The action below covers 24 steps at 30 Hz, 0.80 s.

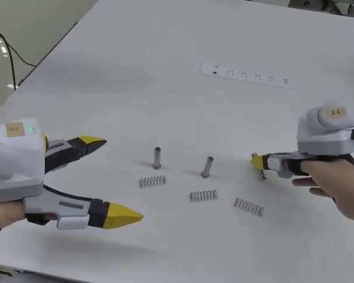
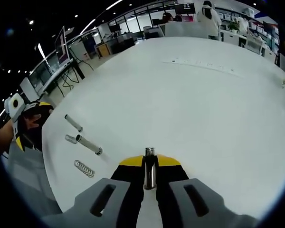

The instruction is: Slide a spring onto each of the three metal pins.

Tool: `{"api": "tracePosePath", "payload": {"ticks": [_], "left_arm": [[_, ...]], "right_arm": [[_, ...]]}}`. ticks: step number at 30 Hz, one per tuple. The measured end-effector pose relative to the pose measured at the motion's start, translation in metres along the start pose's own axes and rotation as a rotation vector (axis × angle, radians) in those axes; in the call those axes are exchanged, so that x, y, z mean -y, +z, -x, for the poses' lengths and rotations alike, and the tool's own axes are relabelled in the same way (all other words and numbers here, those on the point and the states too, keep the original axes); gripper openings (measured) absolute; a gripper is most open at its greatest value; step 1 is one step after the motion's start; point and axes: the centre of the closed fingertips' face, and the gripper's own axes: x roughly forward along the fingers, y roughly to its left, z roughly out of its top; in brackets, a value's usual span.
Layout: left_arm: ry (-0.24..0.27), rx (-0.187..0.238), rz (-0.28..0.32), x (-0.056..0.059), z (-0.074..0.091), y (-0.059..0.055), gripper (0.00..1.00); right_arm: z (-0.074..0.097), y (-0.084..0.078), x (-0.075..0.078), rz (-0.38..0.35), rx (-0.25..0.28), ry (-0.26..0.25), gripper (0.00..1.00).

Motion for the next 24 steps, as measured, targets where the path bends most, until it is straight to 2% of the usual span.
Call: {"api": "tracePosePath", "payload": {"ticks": [11, 24], "left_arm": [[-0.001, 0.002, -0.01, 0.002, 0.001, 0.002, 0.99], [-0.006, 0.005, -0.013, 0.004, 0.001, 0.004, 0.99]], "right_arm": [[0.011, 0.001, -0.01, 0.084, 0.063, 0.001, 0.05], [0.017, 0.0, -0.014, 0.107, 0.108, 0.002, 0.05]]}}
